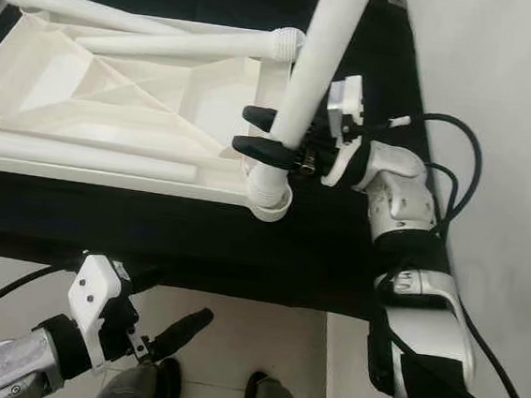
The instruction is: Building children table
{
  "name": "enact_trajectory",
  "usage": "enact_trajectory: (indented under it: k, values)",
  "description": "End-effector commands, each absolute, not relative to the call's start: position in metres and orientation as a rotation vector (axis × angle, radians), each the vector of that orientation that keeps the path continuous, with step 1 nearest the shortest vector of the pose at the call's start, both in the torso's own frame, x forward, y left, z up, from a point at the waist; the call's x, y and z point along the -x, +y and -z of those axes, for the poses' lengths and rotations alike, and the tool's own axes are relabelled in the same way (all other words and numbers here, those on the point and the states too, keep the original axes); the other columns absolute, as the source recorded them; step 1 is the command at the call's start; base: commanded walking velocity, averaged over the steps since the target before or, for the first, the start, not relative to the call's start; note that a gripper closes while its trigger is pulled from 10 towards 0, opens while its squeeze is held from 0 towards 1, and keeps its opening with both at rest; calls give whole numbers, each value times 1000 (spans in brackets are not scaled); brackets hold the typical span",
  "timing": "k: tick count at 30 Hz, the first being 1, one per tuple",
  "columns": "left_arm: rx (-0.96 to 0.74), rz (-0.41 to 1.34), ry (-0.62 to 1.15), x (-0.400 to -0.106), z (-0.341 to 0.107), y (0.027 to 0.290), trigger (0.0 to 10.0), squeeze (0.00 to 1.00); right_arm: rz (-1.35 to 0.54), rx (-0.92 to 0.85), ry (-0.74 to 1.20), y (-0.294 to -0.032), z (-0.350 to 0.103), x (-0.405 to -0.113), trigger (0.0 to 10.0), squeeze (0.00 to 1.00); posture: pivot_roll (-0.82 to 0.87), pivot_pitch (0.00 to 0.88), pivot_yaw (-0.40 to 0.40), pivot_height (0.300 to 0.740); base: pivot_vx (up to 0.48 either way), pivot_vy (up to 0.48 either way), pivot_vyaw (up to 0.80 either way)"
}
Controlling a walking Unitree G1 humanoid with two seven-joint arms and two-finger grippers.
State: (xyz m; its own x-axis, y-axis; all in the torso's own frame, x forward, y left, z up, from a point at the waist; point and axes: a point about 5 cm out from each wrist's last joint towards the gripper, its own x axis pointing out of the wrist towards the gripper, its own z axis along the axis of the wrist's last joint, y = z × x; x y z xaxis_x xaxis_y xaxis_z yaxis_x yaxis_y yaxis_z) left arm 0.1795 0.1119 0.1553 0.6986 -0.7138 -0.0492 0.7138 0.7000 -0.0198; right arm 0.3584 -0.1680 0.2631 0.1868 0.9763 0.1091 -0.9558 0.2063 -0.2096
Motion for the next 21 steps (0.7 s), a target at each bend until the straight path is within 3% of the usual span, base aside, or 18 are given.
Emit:
enact_trajectory:
  k: [1,11,21]
  values:
    - [-1,812,80,-175,-154,113,10000,0,-1388,62,-110,-171,-238,-357,10000,0,108,344,-4,740,0,0,0]
    - [0,817,80,-175,-155,111,10000,0,-1404,182,-63,-170,-233,-358,10000,0,111,343,-7,740,0,0,0]
    - [-4,816,79,-175,-156,112,10000,0,-1577,288,43,-162,-227,-348,10000,0,108,343,-8,740,0,0,0]
